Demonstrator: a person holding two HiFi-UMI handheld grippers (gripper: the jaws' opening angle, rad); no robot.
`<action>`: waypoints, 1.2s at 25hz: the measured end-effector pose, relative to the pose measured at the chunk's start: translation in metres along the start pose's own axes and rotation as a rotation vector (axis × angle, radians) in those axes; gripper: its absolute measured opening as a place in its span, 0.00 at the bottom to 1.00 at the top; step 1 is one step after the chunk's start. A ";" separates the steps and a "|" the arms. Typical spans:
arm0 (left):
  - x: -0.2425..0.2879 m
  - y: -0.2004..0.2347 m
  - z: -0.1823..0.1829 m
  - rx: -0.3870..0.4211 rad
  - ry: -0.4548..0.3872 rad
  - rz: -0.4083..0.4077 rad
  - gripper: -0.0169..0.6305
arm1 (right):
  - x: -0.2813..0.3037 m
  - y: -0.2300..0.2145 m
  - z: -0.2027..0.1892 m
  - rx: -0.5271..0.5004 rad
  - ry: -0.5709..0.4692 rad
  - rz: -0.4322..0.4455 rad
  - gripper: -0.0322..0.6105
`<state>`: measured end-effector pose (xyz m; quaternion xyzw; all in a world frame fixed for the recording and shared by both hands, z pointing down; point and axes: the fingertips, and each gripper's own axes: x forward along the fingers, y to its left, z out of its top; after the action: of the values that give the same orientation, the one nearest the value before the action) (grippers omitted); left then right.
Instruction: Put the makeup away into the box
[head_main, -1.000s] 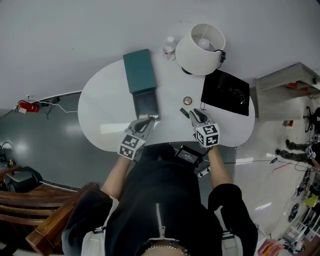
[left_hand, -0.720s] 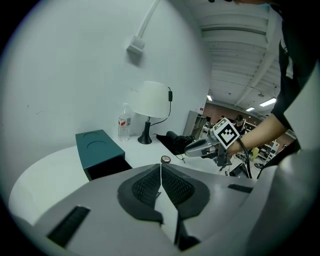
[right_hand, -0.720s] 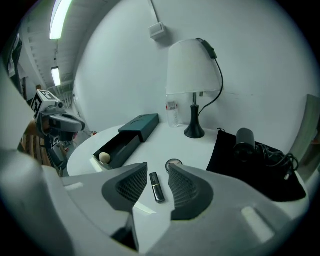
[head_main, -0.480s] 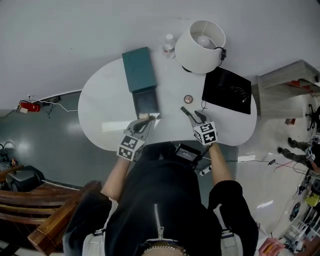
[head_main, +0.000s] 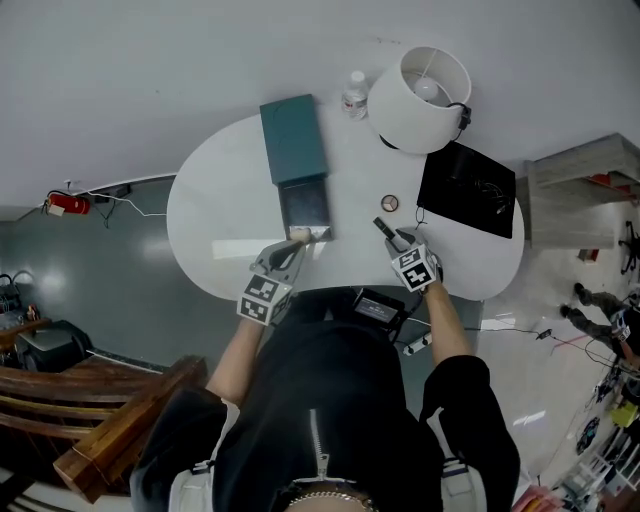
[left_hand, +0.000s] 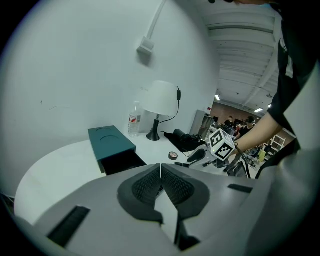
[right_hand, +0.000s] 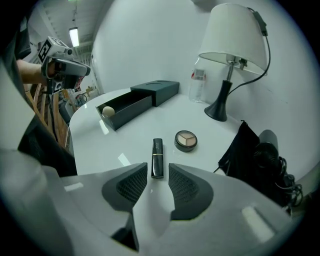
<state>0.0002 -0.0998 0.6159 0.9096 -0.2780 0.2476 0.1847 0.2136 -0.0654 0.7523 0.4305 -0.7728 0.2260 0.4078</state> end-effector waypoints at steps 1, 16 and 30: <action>-0.001 0.002 -0.001 -0.002 0.001 0.004 0.05 | 0.002 0.000 -0.001 -0.010 0.014 -0.002 0.26; -0.007 0.016 -0.001 -0.023 -0.011 0.029 0.05 | 0.004 0.000 0.001 -0.016 0.037 0.011 0.19; -0.016 0.018 -0.002 -0.031 -0.040 0.053 0.05 | -0.013 -0.010 0.043 -0.064 -0.058 -0.021 0.19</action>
<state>-0.0231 -0.1063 0.6121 0.9037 -0.3095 0.2297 0.1867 0.2068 -0.0943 0.7169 0.4316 -0.7866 0.1841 0.4014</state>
